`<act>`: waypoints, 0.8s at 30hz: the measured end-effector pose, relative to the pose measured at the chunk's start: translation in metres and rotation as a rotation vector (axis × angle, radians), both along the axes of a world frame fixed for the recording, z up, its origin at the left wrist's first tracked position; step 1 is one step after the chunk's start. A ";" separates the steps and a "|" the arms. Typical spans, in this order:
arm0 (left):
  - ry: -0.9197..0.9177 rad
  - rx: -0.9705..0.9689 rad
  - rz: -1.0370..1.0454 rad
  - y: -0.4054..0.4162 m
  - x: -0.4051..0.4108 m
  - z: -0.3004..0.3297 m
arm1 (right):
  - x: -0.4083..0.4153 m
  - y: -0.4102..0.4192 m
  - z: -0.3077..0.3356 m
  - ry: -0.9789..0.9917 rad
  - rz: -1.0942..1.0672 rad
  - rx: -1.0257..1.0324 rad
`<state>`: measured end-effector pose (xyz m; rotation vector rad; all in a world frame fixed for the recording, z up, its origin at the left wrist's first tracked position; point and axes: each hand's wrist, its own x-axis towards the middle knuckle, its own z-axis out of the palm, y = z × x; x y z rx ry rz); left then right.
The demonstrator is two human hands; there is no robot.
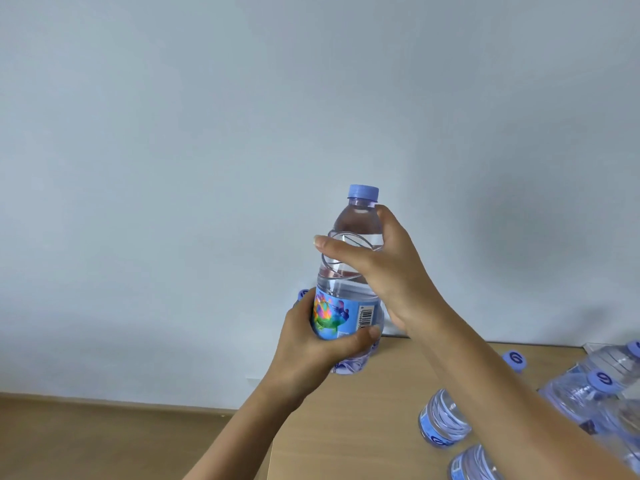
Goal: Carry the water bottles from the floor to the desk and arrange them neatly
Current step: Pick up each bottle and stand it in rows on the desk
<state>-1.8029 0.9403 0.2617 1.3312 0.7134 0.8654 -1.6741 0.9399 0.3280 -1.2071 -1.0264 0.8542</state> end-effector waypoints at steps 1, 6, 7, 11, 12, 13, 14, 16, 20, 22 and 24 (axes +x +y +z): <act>0.005 0.008 -0.003 -0.001 0.001 0.001 | -0.001 0.000 0.001 0.005 -0.018 0.013; 0.007 -0.035 -0.133 0.000 -0.004 0.005 | 0.008 0.001 0.008 0.080 0.073 0.016; -0.019 -0.075 -0.187 0.001 -0.005 0.006 | 0.010 0.001 0.008 0.113 0.116 0.014; -0.046 -0.121 -0.313 0.005 -0.008 0.009 | 0.018 -0.002 0.010 0.210 0.262 0.047; -0.042 -0.117 -0.302 0.005 -0.008 0.009 | 0.019 -0.003 0.011 0.196 0.286 0.057; -0.046 -0.121 -0.280 0.005 -0.007 0.009 | 0.019 -0.003 0.012 0.167 0.293 0.064; -0.052 -0.125 -0.252 0.004 -0.007 0.009 | 0.018 -0.004 0.013 0.134 0.282 0.067; -0.053 -0.129 -0.187 0.000 -0.004 0.008 | 0.015 -0.005 0.015 0.082 0.218 0.065; 0.025 -0.038 -0.020 -0.009 0.003 0.011 | 0.007 -0.010 0.016 0.000 0.064 0.061; 0.036 -0.007 0.003 -0.014 0.006 0.012 | 0.005 -0.010 0.016 -0.005 0.026 0.053; 0.034 -0.010 -0.016 -0.017 0.006 0.013 | 0.006 -0.010 0.016 0.024 0.027 0.057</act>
